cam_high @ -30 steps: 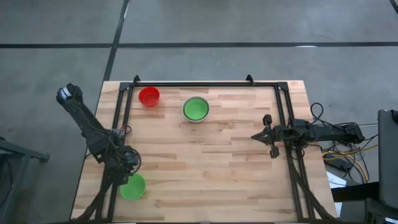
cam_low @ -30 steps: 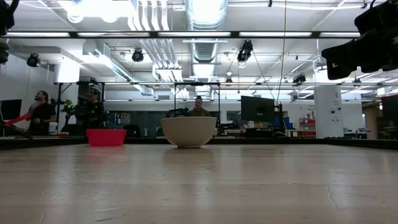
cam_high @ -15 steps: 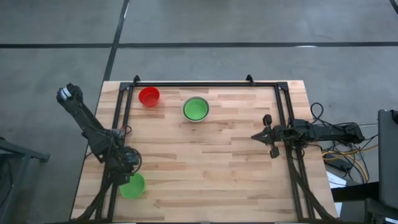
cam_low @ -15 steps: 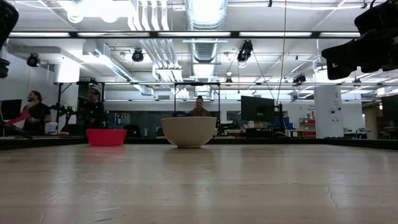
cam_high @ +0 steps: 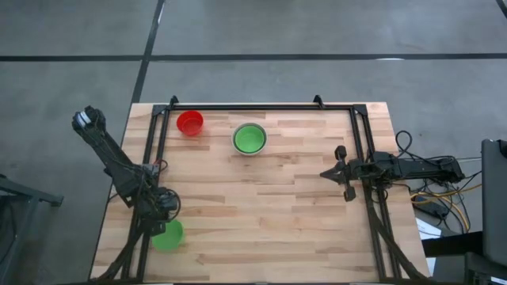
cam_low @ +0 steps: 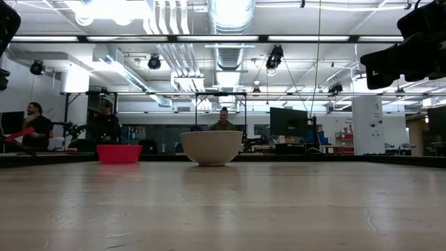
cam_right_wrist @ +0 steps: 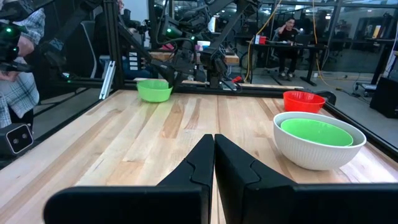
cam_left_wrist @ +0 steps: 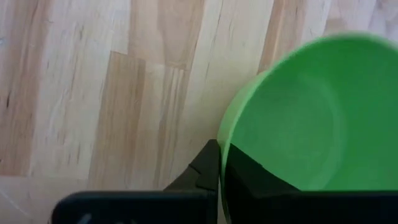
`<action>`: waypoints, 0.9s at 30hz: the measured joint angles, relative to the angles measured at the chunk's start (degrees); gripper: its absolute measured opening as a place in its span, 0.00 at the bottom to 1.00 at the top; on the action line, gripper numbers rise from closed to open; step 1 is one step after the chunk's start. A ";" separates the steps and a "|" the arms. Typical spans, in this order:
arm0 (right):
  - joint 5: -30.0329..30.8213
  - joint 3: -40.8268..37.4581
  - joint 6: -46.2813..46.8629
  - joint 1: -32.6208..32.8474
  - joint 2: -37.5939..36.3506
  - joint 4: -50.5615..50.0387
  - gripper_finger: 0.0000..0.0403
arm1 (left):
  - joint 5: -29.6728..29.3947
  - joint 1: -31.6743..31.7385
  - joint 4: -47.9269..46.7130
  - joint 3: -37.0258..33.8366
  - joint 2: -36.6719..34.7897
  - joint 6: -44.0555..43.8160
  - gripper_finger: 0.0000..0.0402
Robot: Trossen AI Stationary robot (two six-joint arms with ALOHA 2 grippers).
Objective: Nest bowls inside each other
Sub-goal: Stack the bottom green bowl on the top green bowl
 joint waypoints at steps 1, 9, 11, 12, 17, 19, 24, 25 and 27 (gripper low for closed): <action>0.00 0.00 0.02 0.00 0.00 0.00 0.02 | -0.01 0.00 0.01 0.00 -0.01 0.02 0.02; -0.02 0.00 0.00 0.00 -0.02 0.00 0.02 | 0.02 0.00 -0.01 0.00 -0.02 -0.13 0.02; 0.00 0.00 0.02 0.02 0.00 0.00 0.02 | 0.01 0.00 -0.26 0.53 0.00 -0.15 0.01; -0.02 0.00 0.02 0.00 0.00 0.00 0.02 | -0.09 0.00 -0.40 1.08 0.00 -0.12 0.01; -0.02 0.00 0.02 0.02 0.00 0.00 0.02 | -2.82 0.20 -3.89 4.78 0.00 2.16 0.02; -0.02 0.00 0.02 0.00 0.00 0.00 0.02 | -4.30 0.47 -5.65 6.47 0.00 2.92 0.01; -0.02 0.00 0.01 0.01 -0.01 0.00 0.02 | -7.04 1.62 -9.60 10.72 0.00 5.14 0.01; -0.02 0.00 0.01 0.00 0.00 0.00 0.02 | -7.60 1.92 -10.34 11.57 0.00 5.61 0.01; 0.00 0.00 0.02 0.00 0.00 0.00 0.02 | -8.82 2.59 -11.81 13.30 0.00 6.74 0.01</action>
